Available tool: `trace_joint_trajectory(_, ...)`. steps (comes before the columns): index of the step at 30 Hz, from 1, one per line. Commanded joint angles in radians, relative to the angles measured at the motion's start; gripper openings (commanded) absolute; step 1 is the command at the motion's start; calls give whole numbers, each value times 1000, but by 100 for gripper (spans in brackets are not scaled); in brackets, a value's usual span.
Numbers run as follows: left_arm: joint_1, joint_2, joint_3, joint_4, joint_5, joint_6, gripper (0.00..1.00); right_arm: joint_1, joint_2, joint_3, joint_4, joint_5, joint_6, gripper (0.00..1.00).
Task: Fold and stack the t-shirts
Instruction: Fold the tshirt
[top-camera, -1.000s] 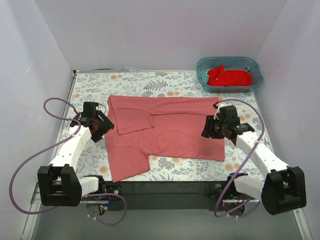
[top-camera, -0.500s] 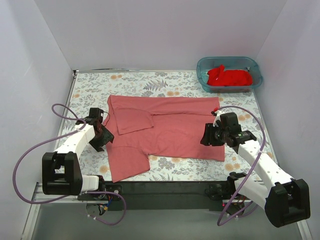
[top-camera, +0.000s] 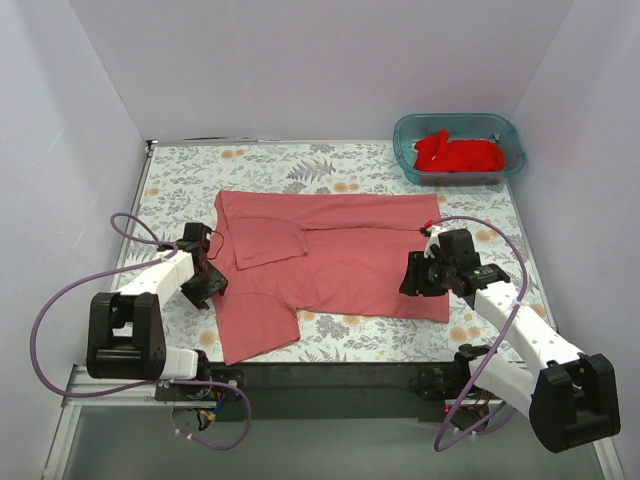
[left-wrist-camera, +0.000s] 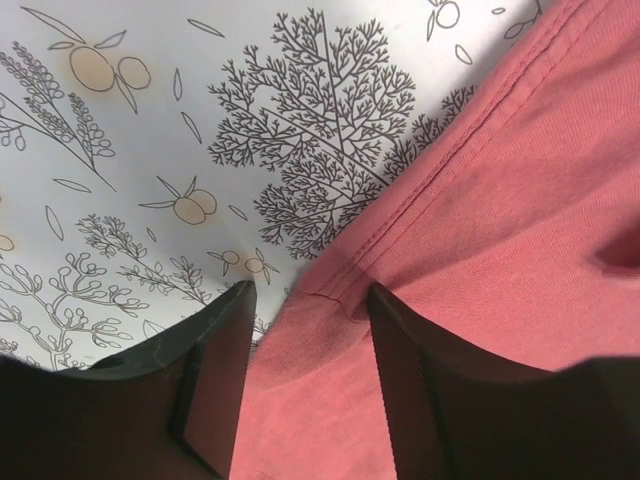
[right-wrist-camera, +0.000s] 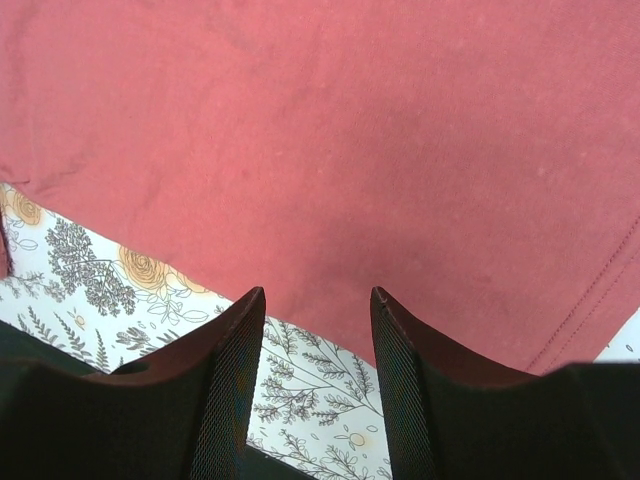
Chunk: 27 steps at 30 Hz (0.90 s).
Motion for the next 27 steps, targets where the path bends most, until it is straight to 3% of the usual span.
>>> trace_joint_trajectory(1,-2,16,-64,75,-51,-1,45,4,6,-2,28,-11,-14,53)
trace_joint_trajectory(7,-2,24,-78,84,-43,19,31,4,4,3,6,59,-13,53)
trace_joint_trajectory(8,-2,22,-77,84,-40,19,23,4,4,13,-23,90,-13,54)
trace_joint_trajectory(13,-2,7,-83,96,-26,30,1,-13,18,38,-122,188,18,68)
trace_joint_trajectory(17,-2,-14,-89,110,-12,42,0,-94,25,47,-204,208,35,73)
trace_joint_trajectory(23,-2,-54,-103,138,-3,71,0,-231,78,72,-304,176,67,70)
trace_joint_trajectory(27,-2,-51,-104,141,-12,71,0,-248,81,50,-331,185,125,68)
